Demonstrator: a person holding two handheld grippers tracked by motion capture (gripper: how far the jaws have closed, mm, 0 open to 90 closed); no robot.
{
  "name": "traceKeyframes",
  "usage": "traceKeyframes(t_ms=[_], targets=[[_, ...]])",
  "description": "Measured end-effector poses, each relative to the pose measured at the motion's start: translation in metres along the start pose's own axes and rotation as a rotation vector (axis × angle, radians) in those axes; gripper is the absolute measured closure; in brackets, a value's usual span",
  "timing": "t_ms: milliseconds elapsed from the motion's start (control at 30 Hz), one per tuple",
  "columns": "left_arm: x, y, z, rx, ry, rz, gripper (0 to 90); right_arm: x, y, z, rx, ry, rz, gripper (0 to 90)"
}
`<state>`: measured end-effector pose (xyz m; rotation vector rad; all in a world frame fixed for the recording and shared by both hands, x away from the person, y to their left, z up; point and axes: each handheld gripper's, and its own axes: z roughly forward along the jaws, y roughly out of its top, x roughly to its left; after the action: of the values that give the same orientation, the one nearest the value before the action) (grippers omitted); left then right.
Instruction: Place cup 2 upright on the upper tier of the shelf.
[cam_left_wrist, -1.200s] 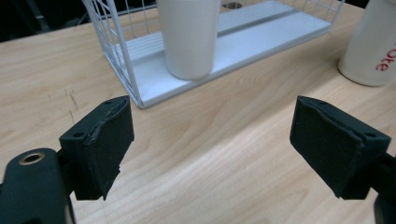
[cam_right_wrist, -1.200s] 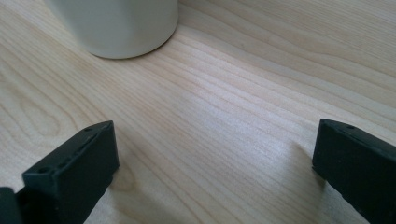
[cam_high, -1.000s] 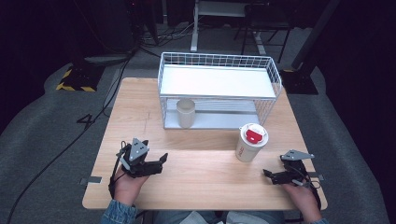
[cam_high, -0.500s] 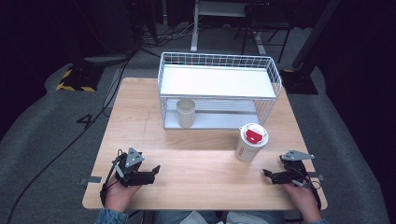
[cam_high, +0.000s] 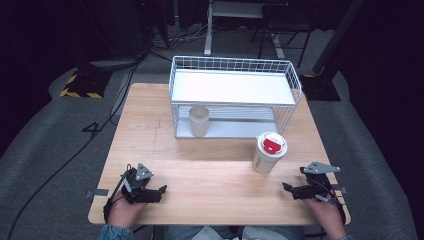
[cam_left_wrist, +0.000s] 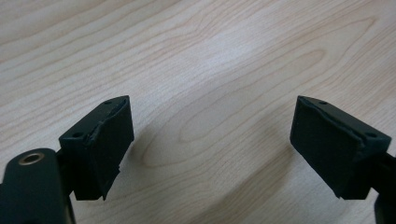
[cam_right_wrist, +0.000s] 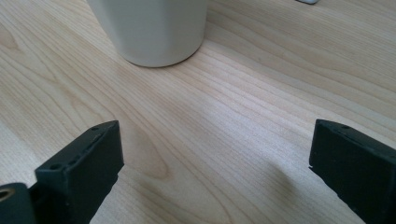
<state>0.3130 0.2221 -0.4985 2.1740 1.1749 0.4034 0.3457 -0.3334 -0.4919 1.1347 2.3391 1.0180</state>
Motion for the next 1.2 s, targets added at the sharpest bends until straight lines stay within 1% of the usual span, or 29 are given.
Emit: traceKeyframes(t_ms=[167, 233, 267, 500, 633, 767, 833, 1067, 1200], targets=[[0.002, -0.002, 0.002, -0.008, 0.001, -0.001, 13.3, 0.002, 0.002, -0.001, -0.005, 0.011, -0.005, 3.1], [0.002, -0.004, 0.003, -0.025, -0.001, 0.000, 11.9, 0.002, 0.003, -0.002, -0.004, 0.014, -0.009, 3.2], [0.002, -0.005, 0.004, -0.043, -0.002, -0.001, 10.4, 0.002, 0.003, -0.002, -0.006, 0.015, -0.009, 3.2], [0.002, -0.005, 0.004, -0.041, -0.002, 0.001, 9.8, 0.005, 0.005, -0.006, -0.020, 0.022, -0.010, 3.1], [0.002, -0.005, 0.004, -0.040, -0.001, 0.000, 9.8, 0.007, 0.008, -0.007, -0.035, 0.040, -0.009, 3.1], [0.002, -0.005, 0.004, -0.038, 0.000, -0.003, 9.6, 0.009, 0.014, -0.006, -0.054, 0.048, -0.015, 2.6], [0.002, -0.005, 0.005, -0.043, 0.004, -0.007, 9.6, 0.010, 0.018, -0.005, -0.069, 0.057, -0.010, 2.4], [0.002, -0.005, 0.005, -0.041, 0.006, -0.007, 9.6, 0.014, 0.035, -0.001, -0.108, 0.076, -0.026, 0.0], [0.002, -0.005, 0.005, -0.042, 0.006, -0.007, 9.6, 0.019, 0.044, 0.002, -0.139, 0.067, -0.044, 0.0]])
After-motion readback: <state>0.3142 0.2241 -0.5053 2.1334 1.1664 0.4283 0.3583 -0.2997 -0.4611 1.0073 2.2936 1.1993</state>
